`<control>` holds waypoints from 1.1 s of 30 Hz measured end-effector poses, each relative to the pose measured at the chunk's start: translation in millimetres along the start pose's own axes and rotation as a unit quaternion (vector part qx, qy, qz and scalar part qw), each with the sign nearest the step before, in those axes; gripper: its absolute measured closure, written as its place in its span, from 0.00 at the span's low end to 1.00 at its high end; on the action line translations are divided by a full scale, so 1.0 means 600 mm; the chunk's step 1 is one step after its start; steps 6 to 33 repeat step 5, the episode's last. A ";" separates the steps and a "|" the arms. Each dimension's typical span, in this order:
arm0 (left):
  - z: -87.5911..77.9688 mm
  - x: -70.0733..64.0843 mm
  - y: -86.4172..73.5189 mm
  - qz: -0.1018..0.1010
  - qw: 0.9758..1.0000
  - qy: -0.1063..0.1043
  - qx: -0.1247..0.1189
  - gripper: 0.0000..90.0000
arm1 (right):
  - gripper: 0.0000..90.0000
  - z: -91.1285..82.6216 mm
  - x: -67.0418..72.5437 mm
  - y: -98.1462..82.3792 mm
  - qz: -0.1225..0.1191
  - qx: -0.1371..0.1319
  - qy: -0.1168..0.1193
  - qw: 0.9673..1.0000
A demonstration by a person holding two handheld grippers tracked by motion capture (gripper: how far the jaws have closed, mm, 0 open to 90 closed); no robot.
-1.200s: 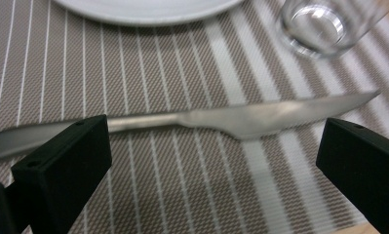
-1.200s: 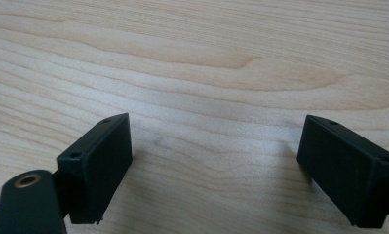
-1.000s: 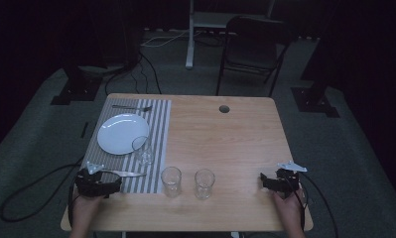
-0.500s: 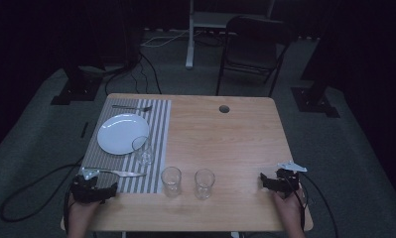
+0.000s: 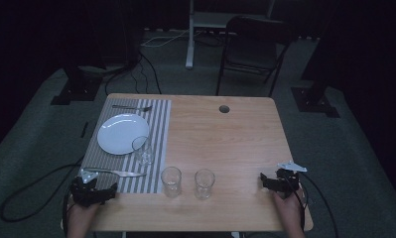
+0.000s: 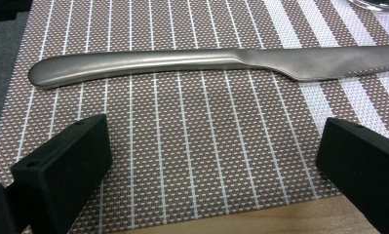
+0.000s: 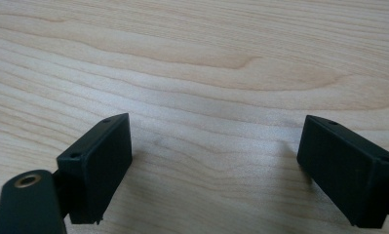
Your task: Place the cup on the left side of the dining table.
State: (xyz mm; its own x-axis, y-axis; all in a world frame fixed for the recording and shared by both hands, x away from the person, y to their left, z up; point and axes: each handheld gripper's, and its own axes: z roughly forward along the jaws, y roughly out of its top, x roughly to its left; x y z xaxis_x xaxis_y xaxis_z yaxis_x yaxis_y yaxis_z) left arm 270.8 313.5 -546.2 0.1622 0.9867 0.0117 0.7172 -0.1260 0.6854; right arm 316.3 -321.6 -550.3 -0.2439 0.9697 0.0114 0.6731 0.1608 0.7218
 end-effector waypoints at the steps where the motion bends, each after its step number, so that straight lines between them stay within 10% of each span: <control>1: 0.000 0.000 0.000 0.000 1.000 0.000 0.000 0.00 | 0.14 0.000 0.000 0.000 0.000 0.000 0.000 1.000; 33: 0.000 0.000 0.000 -0.001 1.000 0.001 0.000 0.00 | 0.14 0.000 0.000 0.000 0.000 0.000 0.000 1.000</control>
